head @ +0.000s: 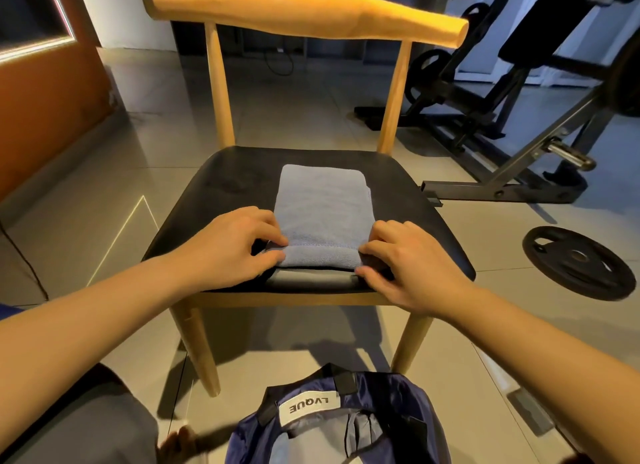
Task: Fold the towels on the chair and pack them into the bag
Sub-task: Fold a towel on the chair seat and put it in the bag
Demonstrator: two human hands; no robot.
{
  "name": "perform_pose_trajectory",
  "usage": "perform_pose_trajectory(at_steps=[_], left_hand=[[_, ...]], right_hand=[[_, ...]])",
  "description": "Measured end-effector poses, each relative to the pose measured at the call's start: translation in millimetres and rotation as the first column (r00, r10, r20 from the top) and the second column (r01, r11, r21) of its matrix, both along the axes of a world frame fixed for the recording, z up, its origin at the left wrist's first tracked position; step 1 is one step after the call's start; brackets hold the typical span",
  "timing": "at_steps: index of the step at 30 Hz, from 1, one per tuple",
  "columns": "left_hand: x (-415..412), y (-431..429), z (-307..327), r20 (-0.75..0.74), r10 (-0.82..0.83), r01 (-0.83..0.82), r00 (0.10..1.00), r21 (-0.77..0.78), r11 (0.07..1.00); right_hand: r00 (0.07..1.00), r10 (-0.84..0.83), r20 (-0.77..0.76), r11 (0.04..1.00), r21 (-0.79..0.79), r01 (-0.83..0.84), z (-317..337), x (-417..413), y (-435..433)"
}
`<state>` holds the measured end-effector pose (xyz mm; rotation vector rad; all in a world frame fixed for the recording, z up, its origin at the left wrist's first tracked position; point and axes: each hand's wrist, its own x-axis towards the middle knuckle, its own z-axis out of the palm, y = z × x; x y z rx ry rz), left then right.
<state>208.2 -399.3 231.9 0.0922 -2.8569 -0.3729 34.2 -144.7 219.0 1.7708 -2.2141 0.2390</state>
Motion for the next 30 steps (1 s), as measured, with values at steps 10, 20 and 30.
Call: perform_pose_trajectory(at_steps=[10, 20, 30], left_hand=[[1.0, -6.0, -2.7, 0.001, 0.002, -0.002, 1.0, 0.028, 1.0], [-21.4, -1.7, -1.8, 0.191, 0.23, -0.284, 0.954, 0.338, 0.897], [-33.5, -11.6, 3.8, 0.071, 0.37, -0.363, 0.926, 0.435, 0.824]], right_hand=[[0.982, -0.037, 0.185, 0.999, -0.033, 0.043, 1.8, -5.0, 1.5], [0.838, -0.265, 0.478, 0.96, 0.046, 0.277, 8.8, -12.4, -22.4], [0.919, -0.237, 0.314, 0.935, -0.183, 0.303, 1.6, -20.9, -33.7]])
